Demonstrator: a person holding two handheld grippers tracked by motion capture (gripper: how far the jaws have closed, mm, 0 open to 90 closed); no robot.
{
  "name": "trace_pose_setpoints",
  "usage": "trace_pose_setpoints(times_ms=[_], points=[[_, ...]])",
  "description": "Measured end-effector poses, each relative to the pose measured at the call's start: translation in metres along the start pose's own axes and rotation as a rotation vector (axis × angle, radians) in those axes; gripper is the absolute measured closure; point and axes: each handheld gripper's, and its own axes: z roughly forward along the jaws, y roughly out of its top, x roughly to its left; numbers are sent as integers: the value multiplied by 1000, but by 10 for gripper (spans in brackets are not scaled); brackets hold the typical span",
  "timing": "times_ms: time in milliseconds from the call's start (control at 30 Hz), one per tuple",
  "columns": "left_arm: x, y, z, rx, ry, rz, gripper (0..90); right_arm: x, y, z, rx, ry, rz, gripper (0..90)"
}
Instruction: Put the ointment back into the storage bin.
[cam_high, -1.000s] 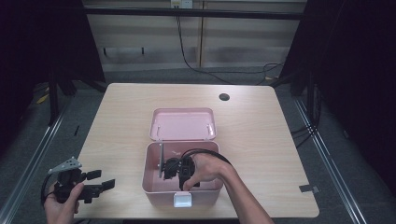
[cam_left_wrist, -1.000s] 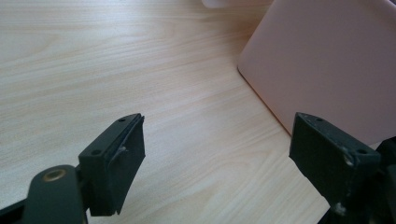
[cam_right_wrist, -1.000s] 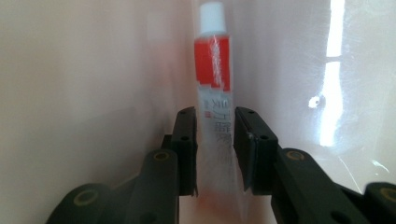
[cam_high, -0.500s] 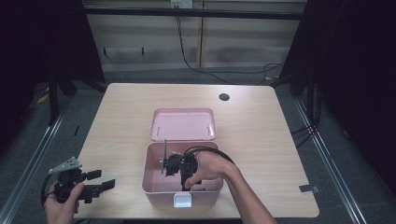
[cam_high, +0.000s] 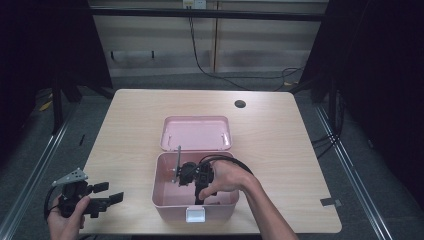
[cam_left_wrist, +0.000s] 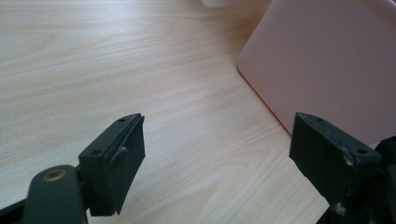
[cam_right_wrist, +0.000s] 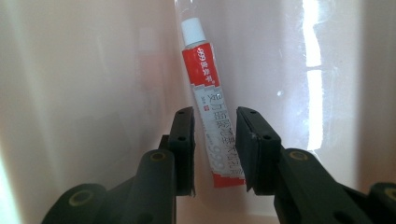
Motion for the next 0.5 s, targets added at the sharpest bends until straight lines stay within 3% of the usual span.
trace_pose_setpoints(times_ms=[500], points=[[0,0,0,7,1,6,181,3,-5,-16,-8,-37,11,672]])
